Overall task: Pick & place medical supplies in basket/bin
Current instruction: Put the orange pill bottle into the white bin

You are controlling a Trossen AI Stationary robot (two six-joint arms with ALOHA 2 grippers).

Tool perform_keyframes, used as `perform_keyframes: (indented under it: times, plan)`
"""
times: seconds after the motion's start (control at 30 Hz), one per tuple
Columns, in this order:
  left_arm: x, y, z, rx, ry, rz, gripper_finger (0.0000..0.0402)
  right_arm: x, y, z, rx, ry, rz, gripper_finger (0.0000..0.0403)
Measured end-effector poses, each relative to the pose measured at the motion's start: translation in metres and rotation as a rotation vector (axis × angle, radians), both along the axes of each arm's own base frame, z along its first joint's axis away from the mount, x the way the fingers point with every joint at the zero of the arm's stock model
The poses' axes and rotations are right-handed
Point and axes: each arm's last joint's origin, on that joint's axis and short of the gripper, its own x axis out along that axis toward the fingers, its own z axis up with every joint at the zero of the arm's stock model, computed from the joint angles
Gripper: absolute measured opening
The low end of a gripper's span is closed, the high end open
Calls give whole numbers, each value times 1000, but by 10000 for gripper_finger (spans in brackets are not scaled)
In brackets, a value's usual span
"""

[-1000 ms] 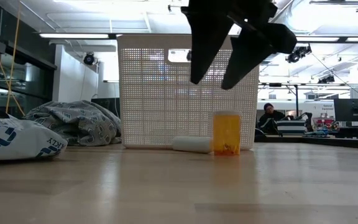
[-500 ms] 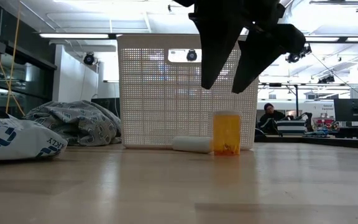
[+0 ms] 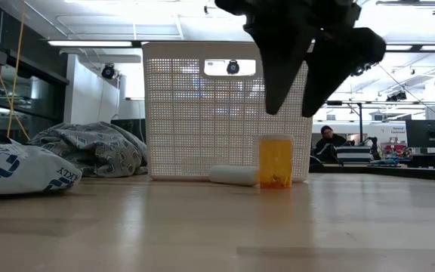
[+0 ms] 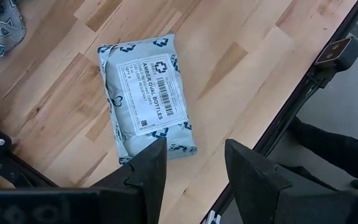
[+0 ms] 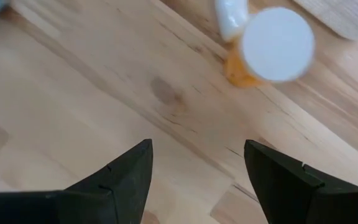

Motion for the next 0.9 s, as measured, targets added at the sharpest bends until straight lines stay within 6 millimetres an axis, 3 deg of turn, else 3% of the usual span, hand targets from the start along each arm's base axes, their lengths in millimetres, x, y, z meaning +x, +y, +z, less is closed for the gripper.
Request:
perform_keyframes:
  times: [0.2,0.9]
  plan:
    - [0,0,0,2,1,-4,195,-9,-4,-1,-33,85,-34,243]
    - [0,0,0,2,1,-7,195,0,-1,0,-59,-7,30,243]
